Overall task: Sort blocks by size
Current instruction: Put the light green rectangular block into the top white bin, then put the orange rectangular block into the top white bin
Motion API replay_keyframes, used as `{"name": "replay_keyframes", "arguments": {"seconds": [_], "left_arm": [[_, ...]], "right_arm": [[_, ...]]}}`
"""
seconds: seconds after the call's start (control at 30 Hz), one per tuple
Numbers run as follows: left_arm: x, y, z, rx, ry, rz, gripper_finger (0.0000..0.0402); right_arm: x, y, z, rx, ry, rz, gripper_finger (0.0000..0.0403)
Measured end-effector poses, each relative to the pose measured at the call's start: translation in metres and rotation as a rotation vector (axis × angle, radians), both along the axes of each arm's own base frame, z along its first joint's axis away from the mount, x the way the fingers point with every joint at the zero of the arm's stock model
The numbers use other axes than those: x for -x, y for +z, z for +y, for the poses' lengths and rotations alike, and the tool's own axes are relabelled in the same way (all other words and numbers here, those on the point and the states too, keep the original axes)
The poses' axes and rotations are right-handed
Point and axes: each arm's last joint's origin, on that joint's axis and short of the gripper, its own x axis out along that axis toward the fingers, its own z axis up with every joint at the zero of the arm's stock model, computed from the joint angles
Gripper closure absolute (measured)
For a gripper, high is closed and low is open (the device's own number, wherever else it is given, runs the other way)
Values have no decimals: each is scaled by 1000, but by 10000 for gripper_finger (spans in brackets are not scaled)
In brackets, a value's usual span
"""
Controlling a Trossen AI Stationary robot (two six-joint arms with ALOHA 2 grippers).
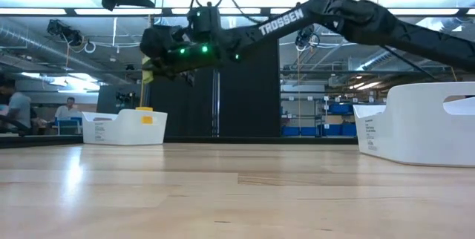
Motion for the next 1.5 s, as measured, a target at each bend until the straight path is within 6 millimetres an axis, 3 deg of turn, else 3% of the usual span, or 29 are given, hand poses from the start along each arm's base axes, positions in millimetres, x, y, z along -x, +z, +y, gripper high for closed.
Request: {"name": "replay_keyframes", "arguments": {"seconds": [0.13, 0.67, 0.93, 1.1, 1.33, 1.5], "left_arm": [[1, 0, 0, -1, 0, 0, 117], [-1, 6, 0, -28, -14, -57, 117], [-1, 6, 0, -26, -17, -58, 117], [-1, 6, 0, -24, -17, -54, 117], [-1, 5, 0, -21, -16, -50, 117], [0, 5, 0, -19, -20, -44, 117]], "right_arm": [[3, -7, -8, -15, -30, -11, 332], [12, -3, -32, 5, -99, -27, 329], [10, -5, -27, -12, 18, -7, 219], [10, -7, -27, -12, 38, 11, 176], [7, -1, -17, 55, 182, -38, 171], [0, 22, 18, 180, 203, -25, 220]]}}
